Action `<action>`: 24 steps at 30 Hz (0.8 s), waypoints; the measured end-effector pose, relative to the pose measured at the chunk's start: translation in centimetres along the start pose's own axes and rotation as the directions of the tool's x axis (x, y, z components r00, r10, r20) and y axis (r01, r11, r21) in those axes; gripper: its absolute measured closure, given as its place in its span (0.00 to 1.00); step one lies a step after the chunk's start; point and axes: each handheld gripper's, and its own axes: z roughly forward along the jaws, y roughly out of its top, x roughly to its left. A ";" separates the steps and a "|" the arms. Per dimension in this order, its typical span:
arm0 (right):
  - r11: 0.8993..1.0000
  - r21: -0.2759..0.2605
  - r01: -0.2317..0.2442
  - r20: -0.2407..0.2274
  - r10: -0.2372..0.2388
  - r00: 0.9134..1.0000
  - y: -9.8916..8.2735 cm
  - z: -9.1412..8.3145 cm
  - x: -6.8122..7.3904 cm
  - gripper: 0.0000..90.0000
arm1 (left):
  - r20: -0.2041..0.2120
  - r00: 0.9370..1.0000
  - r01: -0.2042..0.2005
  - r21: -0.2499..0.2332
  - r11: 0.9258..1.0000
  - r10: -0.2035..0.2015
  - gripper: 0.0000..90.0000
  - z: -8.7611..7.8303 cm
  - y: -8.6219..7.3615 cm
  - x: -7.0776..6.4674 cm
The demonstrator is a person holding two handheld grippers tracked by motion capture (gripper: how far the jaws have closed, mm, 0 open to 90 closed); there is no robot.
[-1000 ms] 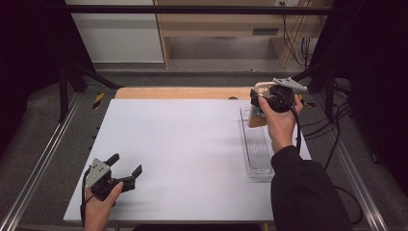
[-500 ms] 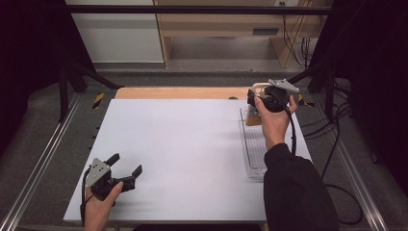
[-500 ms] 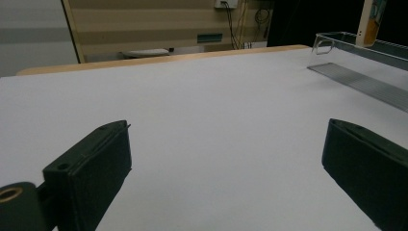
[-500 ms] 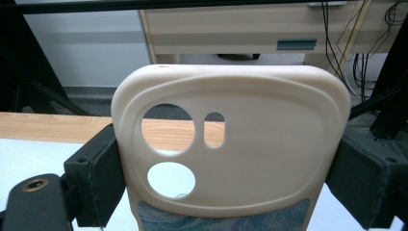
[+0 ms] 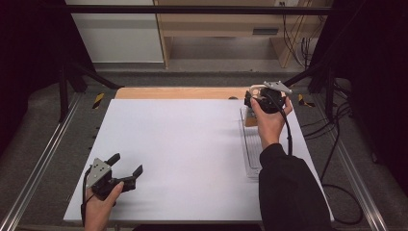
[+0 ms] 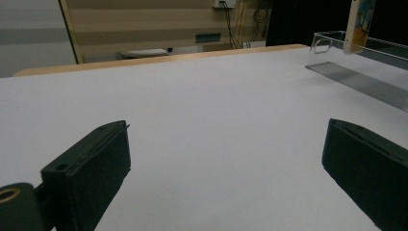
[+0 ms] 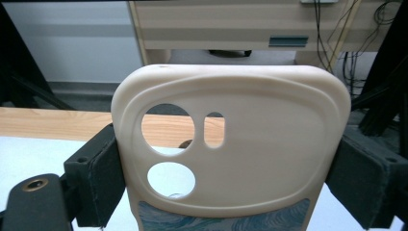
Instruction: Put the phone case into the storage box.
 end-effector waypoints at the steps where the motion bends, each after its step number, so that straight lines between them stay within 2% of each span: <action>1: 1.000 -0.002 0.006 0.009 -0.006 1.000 -0.1 0.2 0.0 0.13 | 0.001 1.000 0.000 0.000 1.000 0.000 0.03 0.0 0.0 0.0; 13: 1.000 0.000 -0.019 0.039 0.019 0.999 -0.9 1.2 -0.2 0.13 | 0.001 1.000 0.001 -0.003 1.000 -0.001 0.03 0.0 0.0 0.1; 24: 1.000 -0.004 -0.004 0.044 0.004 0.999 -1.1 1.5 -0.1 0.13 | 0.003 1.000 -0.002 -0.002 1.000 0.002 0.03 0.1 0.0 -0.1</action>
